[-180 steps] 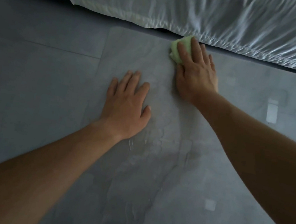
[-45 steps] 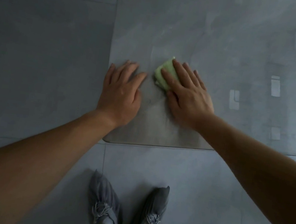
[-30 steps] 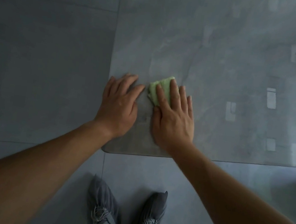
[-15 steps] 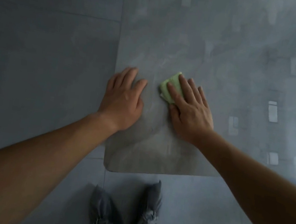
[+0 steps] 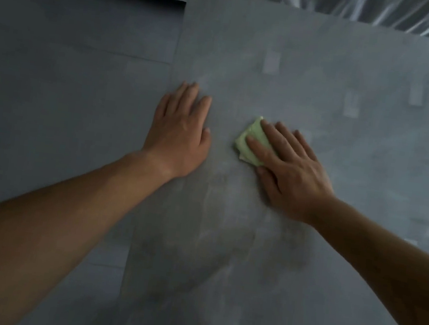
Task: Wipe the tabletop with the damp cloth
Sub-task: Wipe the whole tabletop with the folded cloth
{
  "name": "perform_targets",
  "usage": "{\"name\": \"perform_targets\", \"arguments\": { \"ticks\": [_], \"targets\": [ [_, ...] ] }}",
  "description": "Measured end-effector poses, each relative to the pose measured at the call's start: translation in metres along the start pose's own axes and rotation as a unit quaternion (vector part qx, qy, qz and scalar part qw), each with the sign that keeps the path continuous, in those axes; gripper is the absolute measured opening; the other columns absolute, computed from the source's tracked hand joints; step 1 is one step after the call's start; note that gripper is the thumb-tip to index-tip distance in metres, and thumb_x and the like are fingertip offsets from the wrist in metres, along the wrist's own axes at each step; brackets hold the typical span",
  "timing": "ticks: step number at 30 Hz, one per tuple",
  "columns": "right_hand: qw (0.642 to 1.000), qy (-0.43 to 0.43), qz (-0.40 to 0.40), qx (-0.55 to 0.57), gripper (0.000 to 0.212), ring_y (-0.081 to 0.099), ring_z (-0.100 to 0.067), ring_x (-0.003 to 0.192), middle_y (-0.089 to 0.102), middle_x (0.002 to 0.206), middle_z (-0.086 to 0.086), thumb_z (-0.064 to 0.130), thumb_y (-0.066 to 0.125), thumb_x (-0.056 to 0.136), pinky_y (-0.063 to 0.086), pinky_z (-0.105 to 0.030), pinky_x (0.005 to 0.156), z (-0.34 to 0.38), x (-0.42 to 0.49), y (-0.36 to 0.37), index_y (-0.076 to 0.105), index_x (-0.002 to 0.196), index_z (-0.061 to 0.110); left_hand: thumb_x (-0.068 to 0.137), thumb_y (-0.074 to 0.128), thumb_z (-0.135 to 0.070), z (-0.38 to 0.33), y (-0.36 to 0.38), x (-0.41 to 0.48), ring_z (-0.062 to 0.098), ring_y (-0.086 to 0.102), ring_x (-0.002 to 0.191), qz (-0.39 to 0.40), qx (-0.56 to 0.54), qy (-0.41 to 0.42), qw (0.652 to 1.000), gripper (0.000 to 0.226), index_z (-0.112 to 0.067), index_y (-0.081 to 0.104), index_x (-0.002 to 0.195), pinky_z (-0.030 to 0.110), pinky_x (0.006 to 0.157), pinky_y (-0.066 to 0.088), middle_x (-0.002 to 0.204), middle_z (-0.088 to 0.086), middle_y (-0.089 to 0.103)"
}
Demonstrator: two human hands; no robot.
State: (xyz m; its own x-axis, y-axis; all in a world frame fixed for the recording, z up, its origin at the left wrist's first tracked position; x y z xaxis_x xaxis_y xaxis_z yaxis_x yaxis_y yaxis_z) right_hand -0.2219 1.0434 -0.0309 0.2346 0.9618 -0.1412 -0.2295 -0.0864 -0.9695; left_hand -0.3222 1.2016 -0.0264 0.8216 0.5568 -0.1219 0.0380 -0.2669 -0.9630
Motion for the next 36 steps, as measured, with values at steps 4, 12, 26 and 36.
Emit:
{"name": "perform_targets", "arguments": {
  "ticks": [4, 12, 26, 36],
  "targets": [
    [0.981, 0.181, -0.042, 0.054, 0.056, 0.009, -0.029, 0.154, 0.009, 0.168, -0.001, 0.041, 0.034, 0.102, 0.004, -0.043, 0.125, -0.074, 0.081, -0.026, 0.023, 0.156, 0.038, 0.084, 0.035, -0.038, 0.006, 0.002, 0.023, 0.031, 0.012, 0.15, 0.028, 0.001, -0.016, 0.999, 0.07, -0.01, 0.034, 0.148, 0.046, 0.12, 0.012, 0.161, 0.018, 0.018],
    [0.999, -0.03, -0.006, 0.01, 0.057, 0.024, -0.033, 0.15, 0.023, 0.165, -0.005, 0.042, 0.034, 0.098, 0.015, -0.049, 0.123, -0.017, 0.093, -0.012, 0.031, 0.154, 0.035, 0.079, 0.041, -0.05, 0.018, -0.008, 0.049, 0.03, 0.011, 0.15, 0.048, -0.008, -0.019, 0.999, 0.078, -0.013, 0.032, 0.147, 0.045, 0.118, 0.012, 0.161, 0.015, 0.016],
    [0.999, 0.013, -0.028, 0.006, 0.057, 0.02, -0.031, 0.152, 0.019, 0.166, -0.001, 0.043, 0.031, 0.099, 0.014, -0.048, 0.124, -0.045, 0.181, -0.035, 0.026, 0.156, 0.036, 0.083, 0.045, -0.048, 0.019, -0.007, 0.05, 0.035, 0.019, 0.147, 0.005, -0.019, 0.018, 1.0, 0.069, -0.012, 0.041, 0.142, 0.053, 0.117, 0.02, 0.156, 0.019, 0.027],
    [0.999, -0.004, -0.033, 0.017, 0.057, 0.016, -0.029, 0.153, 0.017, 0.166, -0.005, 0.036, 0.036, 0.1, 0.011, -0.045, 0.125, -0.019, 0.28, -0.049, 0.027, 0.156, 0.033, 0.087, 0.046, -0.045, 0.024, -0.003, 0.047, 0.035, 0.017, 0.148, -0.014, -0.072, 0.031, 0.997, 0.067, -0.01, 0.04, 0.144, 0.052, 0.118, 0.017, 0.157, 0.019, 0.024]
  ]
}}
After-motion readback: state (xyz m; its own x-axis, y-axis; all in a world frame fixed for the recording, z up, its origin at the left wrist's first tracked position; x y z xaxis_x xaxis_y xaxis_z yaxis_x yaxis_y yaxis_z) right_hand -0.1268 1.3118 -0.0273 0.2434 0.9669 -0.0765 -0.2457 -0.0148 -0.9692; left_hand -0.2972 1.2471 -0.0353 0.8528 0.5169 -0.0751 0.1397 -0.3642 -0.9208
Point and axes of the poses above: each hand's wrist, its own x-axis towards the middle knuckle, its own y-axis out of the palm, z = x × y, the point moved 10 cm from there along x, towards the middle knuckle
